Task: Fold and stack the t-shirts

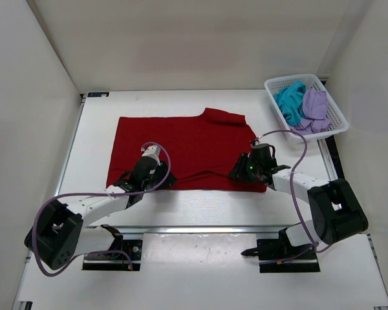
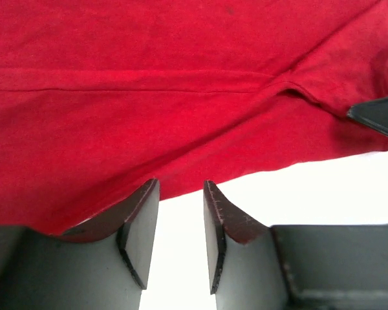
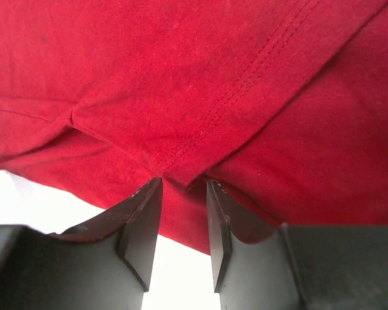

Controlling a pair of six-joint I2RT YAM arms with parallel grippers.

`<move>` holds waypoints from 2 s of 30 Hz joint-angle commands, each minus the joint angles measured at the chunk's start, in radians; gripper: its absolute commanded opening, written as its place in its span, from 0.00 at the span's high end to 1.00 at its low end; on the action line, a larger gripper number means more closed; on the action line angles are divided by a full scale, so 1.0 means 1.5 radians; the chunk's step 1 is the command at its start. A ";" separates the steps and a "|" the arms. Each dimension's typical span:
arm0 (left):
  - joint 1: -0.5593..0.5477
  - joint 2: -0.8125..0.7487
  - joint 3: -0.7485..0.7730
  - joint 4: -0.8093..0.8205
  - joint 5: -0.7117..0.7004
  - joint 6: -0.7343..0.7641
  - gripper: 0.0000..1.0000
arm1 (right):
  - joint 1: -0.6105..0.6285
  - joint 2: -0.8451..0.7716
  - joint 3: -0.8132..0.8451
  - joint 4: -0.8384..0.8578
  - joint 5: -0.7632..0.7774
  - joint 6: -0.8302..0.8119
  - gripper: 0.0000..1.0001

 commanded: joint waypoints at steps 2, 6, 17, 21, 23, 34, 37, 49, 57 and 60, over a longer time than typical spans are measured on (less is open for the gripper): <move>-0.003 -0.017 -0.027 0.058 0.003 -0.020 0.57 | 0.002 0.008 0.015 0.050 -0.015 0.007 0.67; -0.001 -0.016 -0.037 0.065 0.012 -0.026 0.56 | 0.007 0.033 0.027 0.055 -0.030 0.001 0.78; -0.012 0.001 -0.038 0.088 0.022 -0.034 0.57 | 0.021 0.084 0.119 0.017 -0.005 -0.029 0.98; -0.013 0.010 -0.038 0.100 0.031 -0.041 0.58 | 0.029 0.135 0.202 -0.010 0.018 -0.064 0.99; -0.010 0.012 -0.038 0.104 0.033 -0.042 0.58 | 0.030 0.162 0.238 -0.049 0.006 -0.069 1.00; -0.011 -0.008 -0.045 0.097 0.021 -0.043 0.60 | 0.073 0.275 0.396 -0.094 0.023 -0.089 0.91; -0.012 -0.022 -0.044 0.094 0.009 -0.047 0.61 | 0.079 0.296 0.426 -0.102 0.025 -0.095 0.91; -0.060 0.005 0.005 0.089 -0.010 -0.042 0.62 | 0.064 0.183 0.358 -0.090 0.034 -0.106 0.70; -0.091 0.108 0.082 0.069 -0.020 -0.012 0.62 | 0.067 0.119 0.208 -0.068 0.029 -0.084 0.96; -0.077 0.109 0.074 0.063 -0.015 -0.007 0.63 | 0.084 0.117 0.178 -0.073 0.031 -0.096 1.00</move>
